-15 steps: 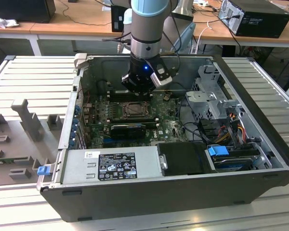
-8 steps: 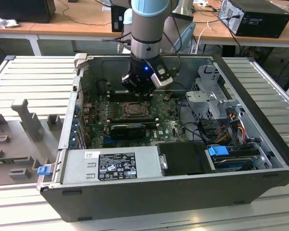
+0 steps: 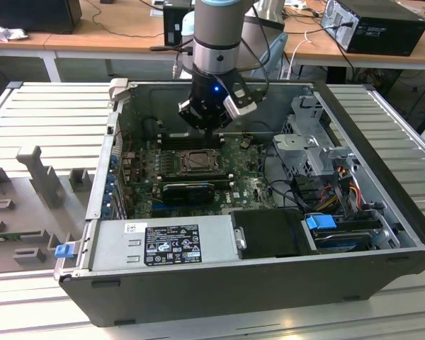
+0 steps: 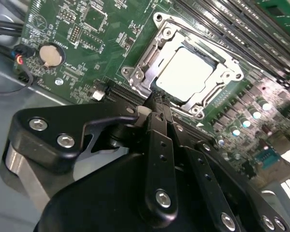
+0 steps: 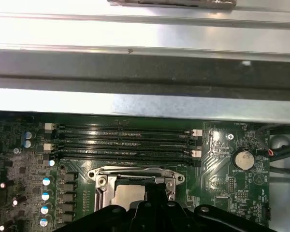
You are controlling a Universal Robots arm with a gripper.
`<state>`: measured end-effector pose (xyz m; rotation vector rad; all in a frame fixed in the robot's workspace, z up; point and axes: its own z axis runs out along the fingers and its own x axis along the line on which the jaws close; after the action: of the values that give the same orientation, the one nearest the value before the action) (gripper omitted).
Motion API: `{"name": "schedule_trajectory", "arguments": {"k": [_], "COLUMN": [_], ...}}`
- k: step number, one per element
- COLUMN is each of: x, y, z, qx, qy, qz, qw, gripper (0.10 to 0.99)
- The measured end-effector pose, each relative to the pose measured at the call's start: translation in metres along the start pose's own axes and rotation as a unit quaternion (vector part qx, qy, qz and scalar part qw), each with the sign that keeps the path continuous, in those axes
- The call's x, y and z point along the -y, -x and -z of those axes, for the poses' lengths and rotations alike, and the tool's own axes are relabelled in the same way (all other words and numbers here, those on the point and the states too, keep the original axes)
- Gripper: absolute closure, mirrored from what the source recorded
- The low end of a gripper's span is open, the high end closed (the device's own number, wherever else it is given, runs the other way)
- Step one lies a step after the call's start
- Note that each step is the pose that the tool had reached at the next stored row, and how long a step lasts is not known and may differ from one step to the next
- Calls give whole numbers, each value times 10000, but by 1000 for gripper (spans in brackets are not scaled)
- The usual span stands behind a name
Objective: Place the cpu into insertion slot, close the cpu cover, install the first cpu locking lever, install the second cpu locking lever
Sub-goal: 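Install the second cpu locking lever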
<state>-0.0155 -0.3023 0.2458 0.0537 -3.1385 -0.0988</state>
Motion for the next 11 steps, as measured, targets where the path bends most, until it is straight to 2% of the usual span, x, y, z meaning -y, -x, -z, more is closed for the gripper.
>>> {"name": "schedule_trajectory", "arguments": {"k": [4, 8, 9, 11], "x": [-6, 6, 15, 92], "y": [0, -1, -1, -3], "z": [93, 104, 104, 105], "qx": [-1, 0, 0, 0], "qy": [-17, -15, -16, -16], "qz": [0, -2, -2, -2], "qw": [10000, 10000, 10000, 10000], "gripper": [980, 980, 980, 980]}}
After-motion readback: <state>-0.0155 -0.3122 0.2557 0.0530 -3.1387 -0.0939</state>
